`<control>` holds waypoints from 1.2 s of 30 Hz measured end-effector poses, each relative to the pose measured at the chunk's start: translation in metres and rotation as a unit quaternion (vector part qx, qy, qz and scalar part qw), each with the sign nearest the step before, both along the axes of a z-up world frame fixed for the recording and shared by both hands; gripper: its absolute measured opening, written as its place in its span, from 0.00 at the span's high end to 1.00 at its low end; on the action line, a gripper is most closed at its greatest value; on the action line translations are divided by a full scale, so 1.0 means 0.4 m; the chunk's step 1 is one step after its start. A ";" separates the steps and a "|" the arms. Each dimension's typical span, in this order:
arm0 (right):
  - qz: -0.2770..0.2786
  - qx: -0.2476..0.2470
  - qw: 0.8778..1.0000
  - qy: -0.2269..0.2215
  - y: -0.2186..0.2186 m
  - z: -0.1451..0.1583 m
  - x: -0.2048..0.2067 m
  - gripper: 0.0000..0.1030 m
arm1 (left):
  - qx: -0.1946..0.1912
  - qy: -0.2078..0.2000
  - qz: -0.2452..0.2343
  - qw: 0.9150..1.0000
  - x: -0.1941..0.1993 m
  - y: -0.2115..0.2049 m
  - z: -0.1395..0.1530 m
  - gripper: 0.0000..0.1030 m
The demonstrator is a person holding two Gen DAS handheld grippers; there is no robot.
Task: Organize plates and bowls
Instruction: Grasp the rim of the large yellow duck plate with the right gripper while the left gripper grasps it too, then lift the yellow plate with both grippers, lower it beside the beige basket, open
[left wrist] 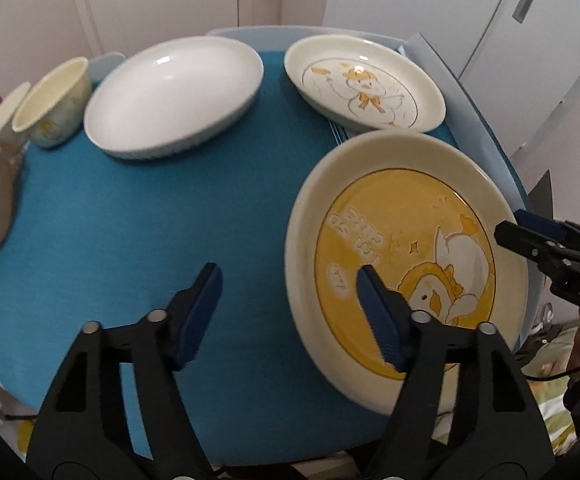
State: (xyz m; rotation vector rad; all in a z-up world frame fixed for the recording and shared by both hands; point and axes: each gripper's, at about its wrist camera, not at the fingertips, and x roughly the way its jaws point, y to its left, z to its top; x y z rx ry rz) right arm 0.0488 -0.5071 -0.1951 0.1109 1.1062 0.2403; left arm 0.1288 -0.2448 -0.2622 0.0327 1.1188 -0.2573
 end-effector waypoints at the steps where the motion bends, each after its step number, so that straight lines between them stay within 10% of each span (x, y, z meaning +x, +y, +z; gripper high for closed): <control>1: 0.007 0.005 1.000 0.003 -0.003 -0.009 0.004 0.56 | -0.002 0.002 0.001 1.000 0.002 -0.002 -0.006 0.42; 10: 0.036 0.020 0.999 0.012 -0.027 -0.059 0.017 0.76 | -0.027 0.018 0.006 0.999 0.008 0.000 -0.038 0.77; 36: 0.055 0.032 0.998 -0.022 0.003 0.001 -0.010 0.82 | -0.048 -0.018 0.001 0.999 -0.045 0.044 0.049 0.78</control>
